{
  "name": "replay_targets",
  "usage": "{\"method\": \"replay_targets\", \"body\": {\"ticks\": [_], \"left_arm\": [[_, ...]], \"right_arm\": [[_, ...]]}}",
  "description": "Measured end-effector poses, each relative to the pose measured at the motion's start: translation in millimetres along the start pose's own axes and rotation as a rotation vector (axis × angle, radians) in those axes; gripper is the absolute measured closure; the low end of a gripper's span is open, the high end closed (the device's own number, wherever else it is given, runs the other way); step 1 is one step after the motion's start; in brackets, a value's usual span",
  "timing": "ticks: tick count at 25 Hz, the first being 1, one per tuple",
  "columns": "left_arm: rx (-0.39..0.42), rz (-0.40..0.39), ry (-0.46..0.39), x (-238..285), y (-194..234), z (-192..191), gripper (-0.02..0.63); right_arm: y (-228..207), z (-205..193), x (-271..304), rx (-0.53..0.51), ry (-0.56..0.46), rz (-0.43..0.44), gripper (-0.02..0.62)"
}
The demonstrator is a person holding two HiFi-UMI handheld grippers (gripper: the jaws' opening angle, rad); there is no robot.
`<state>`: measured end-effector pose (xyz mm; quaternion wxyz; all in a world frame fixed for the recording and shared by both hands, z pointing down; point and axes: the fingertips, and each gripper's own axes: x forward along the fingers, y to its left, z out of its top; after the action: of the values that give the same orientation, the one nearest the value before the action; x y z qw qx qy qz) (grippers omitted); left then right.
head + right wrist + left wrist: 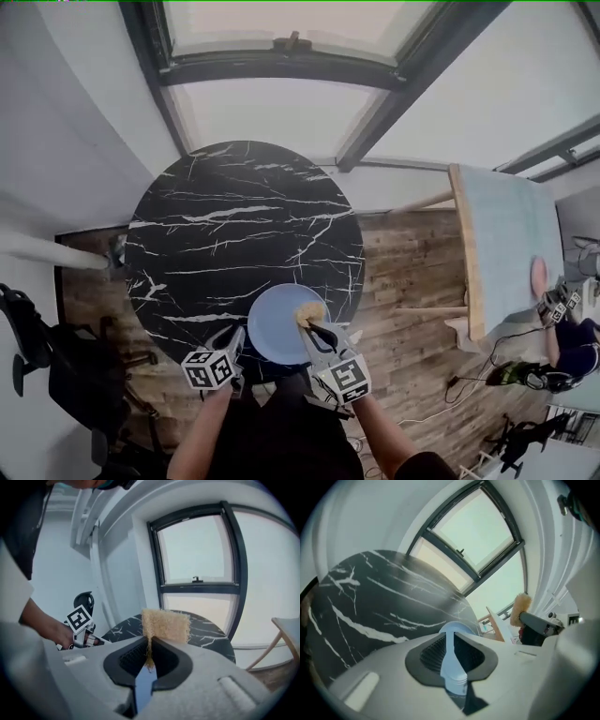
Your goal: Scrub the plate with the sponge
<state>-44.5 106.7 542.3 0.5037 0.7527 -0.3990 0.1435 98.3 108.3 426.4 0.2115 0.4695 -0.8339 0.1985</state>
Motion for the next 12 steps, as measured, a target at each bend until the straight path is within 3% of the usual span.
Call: {"method": "replay_targets", "body": {"ticks": [2,6,12], "left_arm": [[0.077,-0.011,-0.075,-21,-23,28,0.589],[0.242,-0.094,-0.199,-62,-84,78,0.604],[0.490,-0.148,-0.464,-126,-148,115,0.604]], "right_arm": [[3,30,-11,-0.016,-0.078,-0.008,0.572],[16,88,-39,-0.060,-0.209,-0.027,0.574],[29,119,-75,-0.026,-0.334,-0.123,0.574]]}}
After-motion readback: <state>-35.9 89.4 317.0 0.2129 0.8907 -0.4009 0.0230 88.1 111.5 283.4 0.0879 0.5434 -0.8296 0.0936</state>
